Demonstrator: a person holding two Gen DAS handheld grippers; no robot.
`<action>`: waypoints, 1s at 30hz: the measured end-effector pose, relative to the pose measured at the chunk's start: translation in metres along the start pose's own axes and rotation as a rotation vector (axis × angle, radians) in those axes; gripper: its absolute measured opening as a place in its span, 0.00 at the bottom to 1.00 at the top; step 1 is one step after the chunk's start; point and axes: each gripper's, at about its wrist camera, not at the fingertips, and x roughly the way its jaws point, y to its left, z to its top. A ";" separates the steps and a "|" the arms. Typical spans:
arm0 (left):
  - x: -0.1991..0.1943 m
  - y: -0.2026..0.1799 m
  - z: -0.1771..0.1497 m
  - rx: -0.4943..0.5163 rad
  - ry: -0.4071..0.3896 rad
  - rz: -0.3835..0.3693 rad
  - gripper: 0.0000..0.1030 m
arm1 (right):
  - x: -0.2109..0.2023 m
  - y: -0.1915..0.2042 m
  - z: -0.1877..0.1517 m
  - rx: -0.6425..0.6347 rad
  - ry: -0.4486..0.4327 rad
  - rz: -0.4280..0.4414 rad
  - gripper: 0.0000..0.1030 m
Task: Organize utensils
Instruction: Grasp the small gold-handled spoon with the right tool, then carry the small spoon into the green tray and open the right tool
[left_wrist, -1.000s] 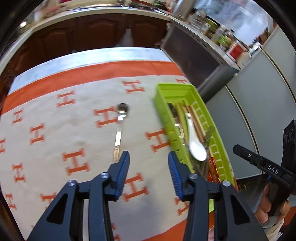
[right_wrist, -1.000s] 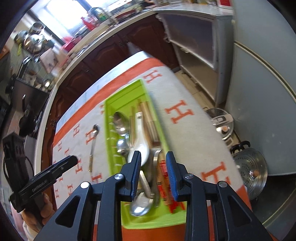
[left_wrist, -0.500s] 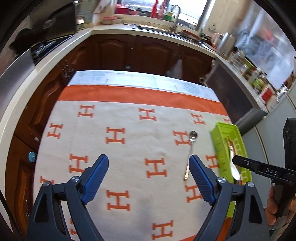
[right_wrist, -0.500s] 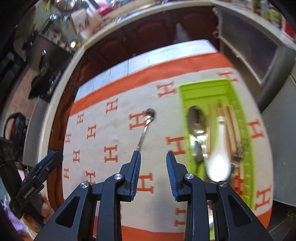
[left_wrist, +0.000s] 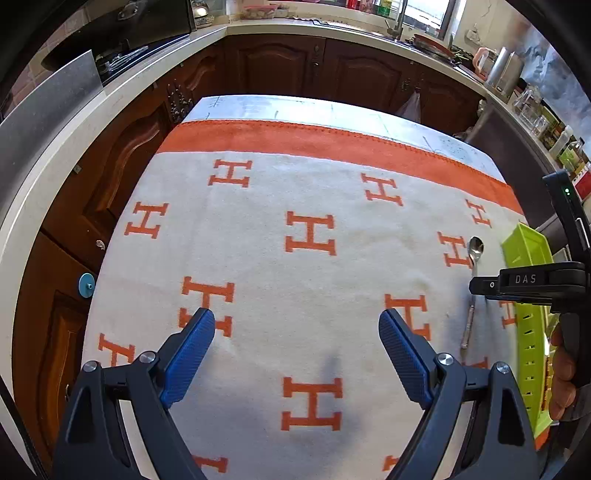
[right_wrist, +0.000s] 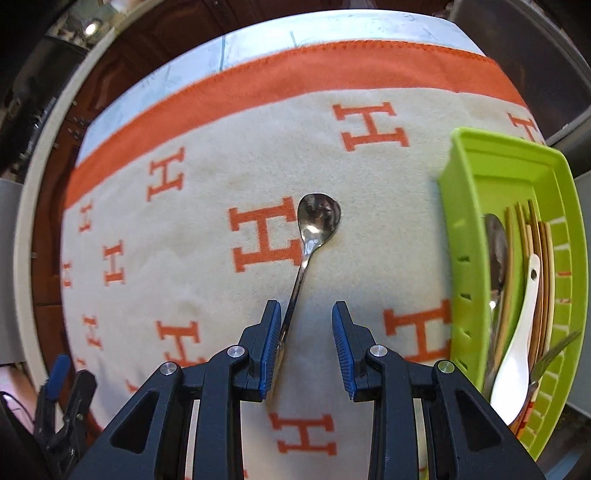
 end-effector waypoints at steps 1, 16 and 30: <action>0.001 0.000 -0.001 0.003 -0.002 0.006 0.86 | 0.005 0.003 0.002 -0.008 0.003 -0.015 0.28; 0.009 -0.019 -0.012 0.037 0.025 -0.005 0.86 | 0.008 0.009 -0.013 -0.064 -0.072 -0.051 0.04; -0.019 -0.069 -0.025 0.113 0.033 -0.039 0.86 | -0.062 -0.053 -0.089 0.035 -0.109 0.283 0.04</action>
